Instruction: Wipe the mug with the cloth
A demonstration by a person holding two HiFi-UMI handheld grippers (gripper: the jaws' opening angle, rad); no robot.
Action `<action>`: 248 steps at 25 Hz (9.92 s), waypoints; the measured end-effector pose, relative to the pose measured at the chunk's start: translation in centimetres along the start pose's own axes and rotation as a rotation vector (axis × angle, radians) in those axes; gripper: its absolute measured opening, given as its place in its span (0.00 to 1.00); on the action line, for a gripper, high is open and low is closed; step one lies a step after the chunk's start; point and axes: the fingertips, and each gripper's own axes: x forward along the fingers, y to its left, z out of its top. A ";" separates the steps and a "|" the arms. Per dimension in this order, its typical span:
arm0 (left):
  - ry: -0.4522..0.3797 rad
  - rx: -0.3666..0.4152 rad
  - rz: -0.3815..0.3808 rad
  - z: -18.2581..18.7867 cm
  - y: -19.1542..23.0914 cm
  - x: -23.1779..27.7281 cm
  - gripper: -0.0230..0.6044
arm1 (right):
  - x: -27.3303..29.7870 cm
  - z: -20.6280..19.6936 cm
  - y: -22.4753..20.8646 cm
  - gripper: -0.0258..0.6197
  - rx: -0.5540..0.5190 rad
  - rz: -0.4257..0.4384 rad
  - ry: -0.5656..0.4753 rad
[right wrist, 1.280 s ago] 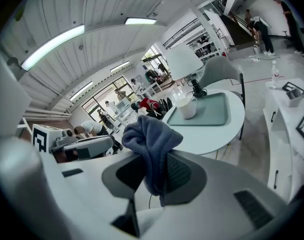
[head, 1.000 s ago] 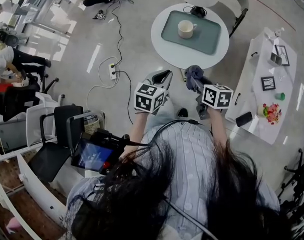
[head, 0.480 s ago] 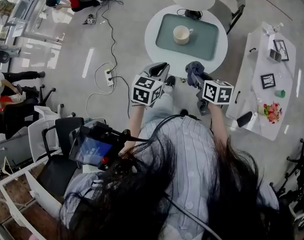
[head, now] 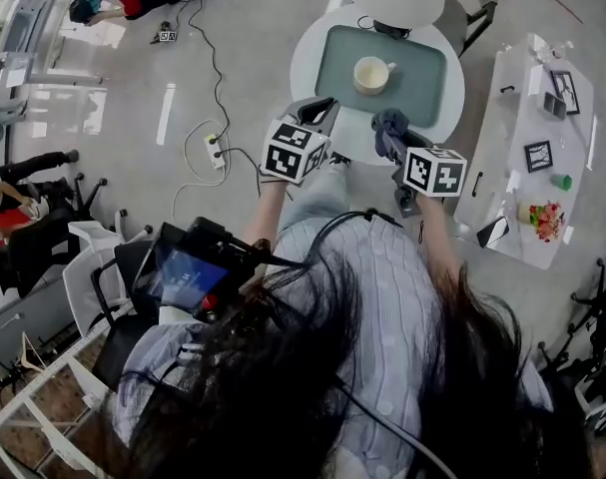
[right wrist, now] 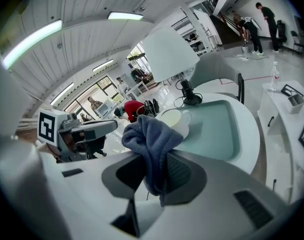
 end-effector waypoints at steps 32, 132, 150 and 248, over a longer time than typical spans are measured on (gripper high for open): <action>0.476 1.504 -0.693 -5.8 2.9 13.0 0.10 | 13.2 -1.1 -0.1 0.19 0.064 -0.050 0.240; 0.576 0.839 -0.156 -5.4 -2.1 17.0 0.12 | 9.0 2.1 -9.8 0.19 -0.035 -0.002 0.347; 0.629 1.257 -0.453 -7.1 -2.4 14.7 0.11 | 8.2 2.4 -10.5 0.19 -0.048 -0.046 0.346; 0.656 1.345 -0.868 -7.9 -1.5 12.4 0.10 | 9.4 2.0 -10.6 0.19 -0.232 0.004 0.445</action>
